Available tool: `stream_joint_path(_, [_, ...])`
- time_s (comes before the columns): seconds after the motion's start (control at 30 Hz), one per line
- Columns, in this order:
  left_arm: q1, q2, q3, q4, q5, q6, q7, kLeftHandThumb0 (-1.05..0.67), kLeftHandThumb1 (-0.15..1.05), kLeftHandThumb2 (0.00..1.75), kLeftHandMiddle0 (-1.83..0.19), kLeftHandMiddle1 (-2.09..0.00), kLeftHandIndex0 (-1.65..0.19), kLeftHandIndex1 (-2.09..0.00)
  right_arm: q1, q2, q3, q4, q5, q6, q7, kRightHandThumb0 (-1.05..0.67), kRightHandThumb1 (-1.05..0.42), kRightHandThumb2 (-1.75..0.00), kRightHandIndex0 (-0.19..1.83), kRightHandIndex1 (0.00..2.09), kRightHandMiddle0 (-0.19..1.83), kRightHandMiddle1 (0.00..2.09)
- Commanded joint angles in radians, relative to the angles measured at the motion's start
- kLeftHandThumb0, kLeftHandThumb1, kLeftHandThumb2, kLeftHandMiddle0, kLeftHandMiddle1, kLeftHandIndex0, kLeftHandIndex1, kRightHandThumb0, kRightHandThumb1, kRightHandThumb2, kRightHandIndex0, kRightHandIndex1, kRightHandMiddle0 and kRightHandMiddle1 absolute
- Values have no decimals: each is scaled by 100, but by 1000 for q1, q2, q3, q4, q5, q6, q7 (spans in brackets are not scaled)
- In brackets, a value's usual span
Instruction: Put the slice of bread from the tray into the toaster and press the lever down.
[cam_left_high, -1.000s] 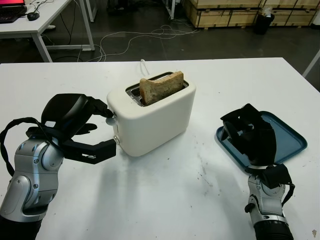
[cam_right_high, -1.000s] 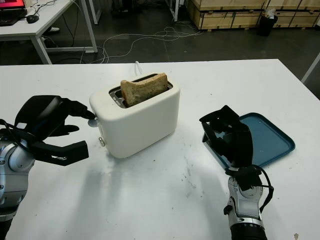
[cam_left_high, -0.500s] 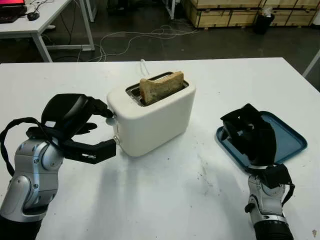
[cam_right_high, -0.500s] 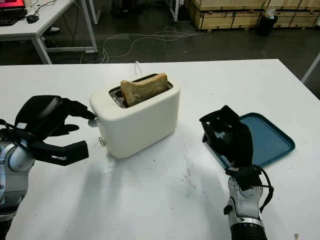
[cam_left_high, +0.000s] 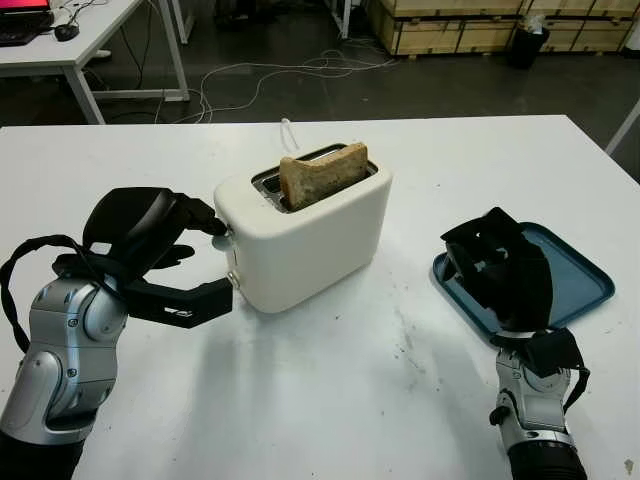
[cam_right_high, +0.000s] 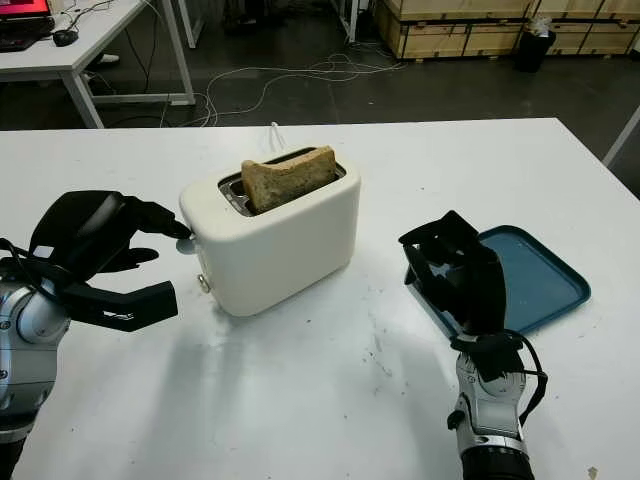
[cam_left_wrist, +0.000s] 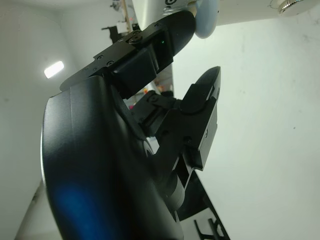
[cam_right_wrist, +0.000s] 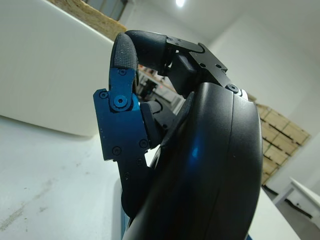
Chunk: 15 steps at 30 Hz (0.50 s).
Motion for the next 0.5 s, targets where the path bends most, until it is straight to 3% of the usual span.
stream_joint_path(0.0, [-2,-9,-12,-13,-16,-12,6,15,88,0,-104,-156,-106,-1,-11,0,-1,5,9,0,4,-36,-92,-30,96,175,63,175])
stream_joint_path(0.47, [4,-21,-8,-33,-20,-29,46,19,87,0,-104,-161,-107,-1,-11,3,-3,4,8,-2,1,-37,-92,-30,96,175,63,175])
